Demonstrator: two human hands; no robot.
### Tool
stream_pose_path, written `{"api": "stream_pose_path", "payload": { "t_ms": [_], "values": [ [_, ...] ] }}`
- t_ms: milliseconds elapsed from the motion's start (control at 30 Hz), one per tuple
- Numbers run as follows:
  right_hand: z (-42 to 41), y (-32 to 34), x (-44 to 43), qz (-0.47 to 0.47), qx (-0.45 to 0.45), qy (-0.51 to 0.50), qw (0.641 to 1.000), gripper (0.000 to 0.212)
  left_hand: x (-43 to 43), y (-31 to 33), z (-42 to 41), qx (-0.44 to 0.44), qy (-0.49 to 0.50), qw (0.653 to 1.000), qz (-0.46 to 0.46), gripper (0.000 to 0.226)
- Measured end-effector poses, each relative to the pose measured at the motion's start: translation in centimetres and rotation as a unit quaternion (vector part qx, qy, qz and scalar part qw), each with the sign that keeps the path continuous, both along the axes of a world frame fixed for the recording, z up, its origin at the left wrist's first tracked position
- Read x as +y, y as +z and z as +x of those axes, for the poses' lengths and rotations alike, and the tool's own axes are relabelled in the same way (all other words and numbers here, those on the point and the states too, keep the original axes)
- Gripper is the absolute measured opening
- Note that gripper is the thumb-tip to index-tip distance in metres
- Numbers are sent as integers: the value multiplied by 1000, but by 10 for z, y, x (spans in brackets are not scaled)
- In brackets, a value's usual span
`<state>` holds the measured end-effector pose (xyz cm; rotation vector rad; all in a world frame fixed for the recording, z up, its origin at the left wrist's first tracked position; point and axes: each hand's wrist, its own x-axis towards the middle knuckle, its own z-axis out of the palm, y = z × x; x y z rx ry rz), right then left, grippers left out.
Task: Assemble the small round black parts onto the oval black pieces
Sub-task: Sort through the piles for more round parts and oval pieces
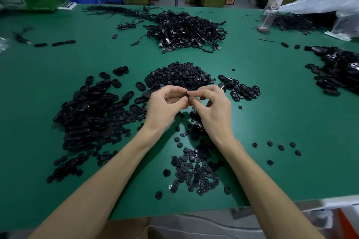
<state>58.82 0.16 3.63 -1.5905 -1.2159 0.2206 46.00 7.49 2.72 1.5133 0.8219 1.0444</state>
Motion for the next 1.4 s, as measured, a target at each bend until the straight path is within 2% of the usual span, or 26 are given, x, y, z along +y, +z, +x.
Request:
{"api": "stream_pose_path", "payload": {
  "t_ms": [133, 267, 333, 533, 733, 900, 1400],
  "values": [
    [-2, -2, 3, -7, -41, 33, 999, 20, 3, 3, -4, -25, 25, 999, -39, 16],
    [1, -3, 4, 22, 5, 15, 1000, 31, 3, 8, -5, -27, 9, 999, -34, 15],
    [3, -3, 5, 21, 33, 12, 999, 26, 1, 8, -3, -17, -2, 1000, -23, 14],
    [2, -3, 5, 0, 27, 8, 1000, 16, 1, 8, -5, 19, 5, 1000, 7, 14],
    [0, -2, 3, 9, 20, 17, 1000, 17, 2, 9, -5, 39, 4, 999, 7, 14],
    [-4, -3, 2, 19, -3, 22, 1000, 22, -1, 9, 2, 68, 41, 997, 17, 17],
    [0, -6, 4, 29, -16, 25, 999, 20, 9, 15, -12, 32, -43, 999, -3, 16]
  ]
}}
